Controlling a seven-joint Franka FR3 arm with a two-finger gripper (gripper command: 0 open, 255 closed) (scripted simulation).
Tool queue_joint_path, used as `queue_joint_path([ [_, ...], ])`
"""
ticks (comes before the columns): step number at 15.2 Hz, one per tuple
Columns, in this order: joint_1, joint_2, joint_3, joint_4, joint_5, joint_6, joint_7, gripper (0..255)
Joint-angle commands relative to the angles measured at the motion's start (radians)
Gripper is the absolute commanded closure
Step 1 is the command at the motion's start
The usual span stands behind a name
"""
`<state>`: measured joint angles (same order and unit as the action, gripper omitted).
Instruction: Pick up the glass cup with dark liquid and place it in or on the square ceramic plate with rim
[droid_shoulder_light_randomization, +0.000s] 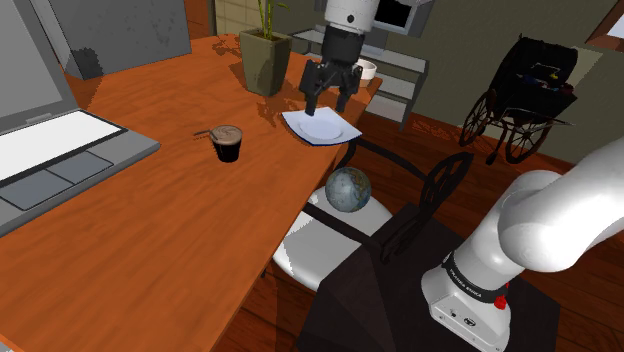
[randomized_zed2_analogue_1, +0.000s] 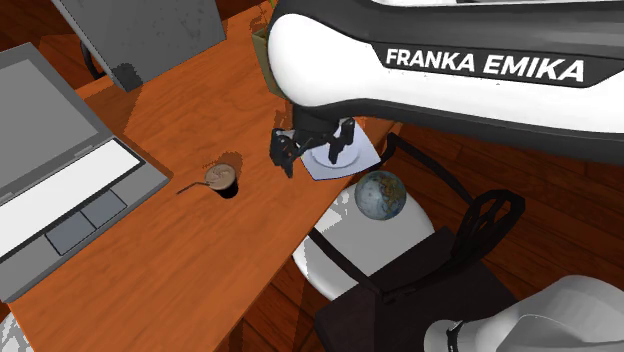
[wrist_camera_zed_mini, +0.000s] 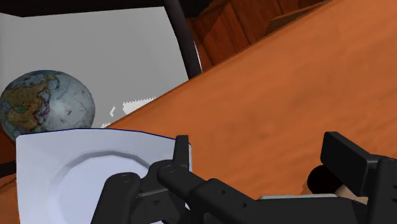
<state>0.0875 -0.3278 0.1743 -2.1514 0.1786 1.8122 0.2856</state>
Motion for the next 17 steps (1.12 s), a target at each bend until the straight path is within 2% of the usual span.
queue_joint_path([
  [1, 0.008, 0.068, 0.021, 0.045, -0.002, 0.031, 0.02, 0],
  [8, 0.04, 0.318, 0.082, 0.263, -0.044, 0.087, 0.098, 0],
  [15, 0.1, 0.588, 0.116, 0.555, -0.122, 0.081, 0.178, 0],
  [17, 0.106, 0.607, 0.116, 0.565, -0.128, 0.091, 0.183, 0],
])
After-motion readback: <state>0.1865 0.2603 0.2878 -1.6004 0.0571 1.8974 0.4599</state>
